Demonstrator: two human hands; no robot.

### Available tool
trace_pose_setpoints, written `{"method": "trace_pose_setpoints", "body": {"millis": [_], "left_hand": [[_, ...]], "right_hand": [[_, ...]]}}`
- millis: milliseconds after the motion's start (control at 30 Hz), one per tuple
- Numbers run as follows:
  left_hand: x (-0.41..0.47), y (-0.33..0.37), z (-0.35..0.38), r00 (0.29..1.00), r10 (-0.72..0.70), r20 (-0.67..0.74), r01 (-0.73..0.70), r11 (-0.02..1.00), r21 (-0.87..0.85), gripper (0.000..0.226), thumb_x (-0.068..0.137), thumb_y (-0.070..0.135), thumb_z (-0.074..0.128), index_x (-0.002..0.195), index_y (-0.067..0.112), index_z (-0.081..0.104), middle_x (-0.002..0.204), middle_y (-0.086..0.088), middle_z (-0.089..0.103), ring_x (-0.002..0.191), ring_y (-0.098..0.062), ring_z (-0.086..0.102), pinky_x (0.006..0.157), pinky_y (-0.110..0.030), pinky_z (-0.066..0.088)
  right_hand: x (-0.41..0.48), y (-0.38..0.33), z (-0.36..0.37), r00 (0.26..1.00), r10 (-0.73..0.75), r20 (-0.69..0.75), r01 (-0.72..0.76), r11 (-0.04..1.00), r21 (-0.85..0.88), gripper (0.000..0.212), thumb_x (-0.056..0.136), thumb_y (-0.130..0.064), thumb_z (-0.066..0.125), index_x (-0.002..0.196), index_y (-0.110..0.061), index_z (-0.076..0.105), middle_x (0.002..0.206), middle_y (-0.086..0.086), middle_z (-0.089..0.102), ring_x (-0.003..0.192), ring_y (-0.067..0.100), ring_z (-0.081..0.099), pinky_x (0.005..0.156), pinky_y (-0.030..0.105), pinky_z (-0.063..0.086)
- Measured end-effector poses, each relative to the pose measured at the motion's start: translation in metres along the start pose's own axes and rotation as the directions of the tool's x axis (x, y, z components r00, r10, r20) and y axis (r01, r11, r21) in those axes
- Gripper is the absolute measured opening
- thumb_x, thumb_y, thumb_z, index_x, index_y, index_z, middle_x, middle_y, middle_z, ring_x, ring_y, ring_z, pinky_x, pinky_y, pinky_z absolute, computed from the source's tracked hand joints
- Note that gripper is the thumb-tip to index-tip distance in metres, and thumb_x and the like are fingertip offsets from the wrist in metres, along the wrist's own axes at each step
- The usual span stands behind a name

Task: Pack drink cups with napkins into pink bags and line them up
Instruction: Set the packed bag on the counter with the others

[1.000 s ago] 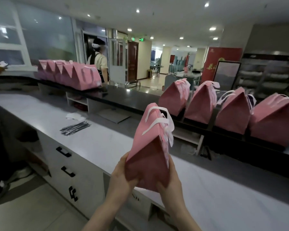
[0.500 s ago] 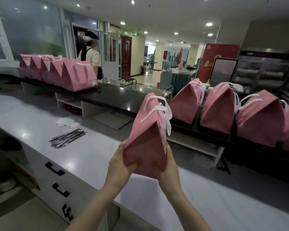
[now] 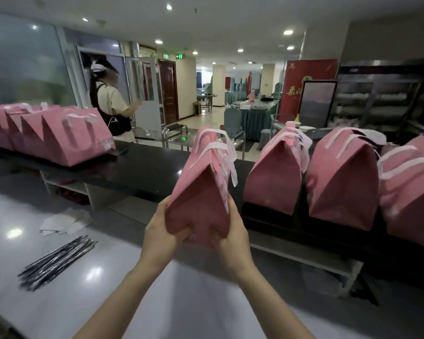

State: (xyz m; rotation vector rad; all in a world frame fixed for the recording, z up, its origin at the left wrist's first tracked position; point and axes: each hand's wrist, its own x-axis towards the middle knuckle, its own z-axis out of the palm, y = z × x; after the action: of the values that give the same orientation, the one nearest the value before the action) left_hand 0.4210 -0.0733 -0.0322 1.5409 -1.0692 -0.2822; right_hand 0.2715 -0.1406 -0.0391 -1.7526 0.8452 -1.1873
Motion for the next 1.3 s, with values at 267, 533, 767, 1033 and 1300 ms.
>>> {"method": "trace_pose_setpoints", "body": {"millis": [267, 533, 767, 1033, 1300], "left_hand": [[0.092, -0.023, 0.033, 0.996, 0.031, 0.080, -0.027, 0.998, -0.050, 0.078, 0.065, 0.009, 0.081, 0.106, 0.066, 0.045, 0.098, 0.014, 0.067, 0.083, 0.012, 0.061, 0.058, -0.002, 0.044], [0.170, -0.060, 0.067, 0.966, 0.115, 0.232, -0.089, 0.989, -0.118, 0.079, 0.066, 0.013, 0.078, 0.122, 0.055, 0.042, 0.106, 0.010, 0.065, 0.092, 0.002, 0.062, 0.066, -0.011, 0.049], [0.219, -0.086, 0.094, 0.943, 0.154, 0.293, -0.111, 0.981, -0.159, 0.083, 0.071, 0.015, 0.077, 0.133, 0.046, 0.032, 0.118, 0.003, 0.061, 0.103, -0.013, 0.062, 0.087, -0.039, 0.054], [0.231, -0.104, 0.103, 0.933, 0.177, 0.314, -0.139, 0.980, -0.140, 0.079, 0.078, 0.014, 0.074, 0.136, 0.041, 0.029, 0.124, 0.001, 0.057, 0.105, -0.016, 0.058, 0.083, -0.030, 0.049], [0.219, -0.097, 0.084, 0.933, 0.174, 0.314, -0.153, 0.984, -0.093, 0.075, 0.080, 0.011, 0.071, 0.140, 0.033, 0.032, 0.127, -0.002, 0.056, 0.111, -0.017, 0.057, 0.094, -0.036, 0.048]], "right_hand": [[0.077, 0.023, 0.013, 0.993, 0.012, -0.120, -0.017, 0.999, -0.045, 0.090, 0.077, 0.005, 0.057, 0.147, -0.044, 0.027, 0.131, -0.008, 0.051, 0.118, 0.006, 0.052, 0.097, 0.023, 0.046], [0.130, 0.047, 0.036, 0.948, 0.060, -0.311, -0.134, 0.966, -0.221, 0.084, 0.086, -0.008, 0.060, 0.149, -0.043, 0.018, 0.138, -0.005, 0.040, 0.121, 0.008, 0.047, 0.096, 0.018, 0.036], [0.174, 0.064, 0.058, 0.886, 0.065, -0.458, -0.245, 0.906, -0.345, 0.086, 0.083, 0.001, 0.057, 0.150, -0.036, 0.017, 0.141, 0.001, 0.039, 0.125, 0.011, 0.041, 0.098, 0.016, 0.028], [0.189, 0.075, 0.068, 0.860, 0.066, -0.506, -0.298, 0.871, -0.391, 0.085, 0.084, 0.004, 0.053, 0.150, -0.037, 0.016, 0.145, 0.001, 0.038, 0.132, 0.016, 0.041, 0.101, 0.017, 0.027], [0.159, 0.058, 0.054, 0.905, 0.021, -0.426, -0.199, 0.904, -0.378, 0.080, 0.085, -0.003, 0.058, 0.149, -0.035, 0.023, 0.133, -0.014, 0.037, 0.113, -0.015, 0.029, 0.091, -0.008, 0.016]]}}
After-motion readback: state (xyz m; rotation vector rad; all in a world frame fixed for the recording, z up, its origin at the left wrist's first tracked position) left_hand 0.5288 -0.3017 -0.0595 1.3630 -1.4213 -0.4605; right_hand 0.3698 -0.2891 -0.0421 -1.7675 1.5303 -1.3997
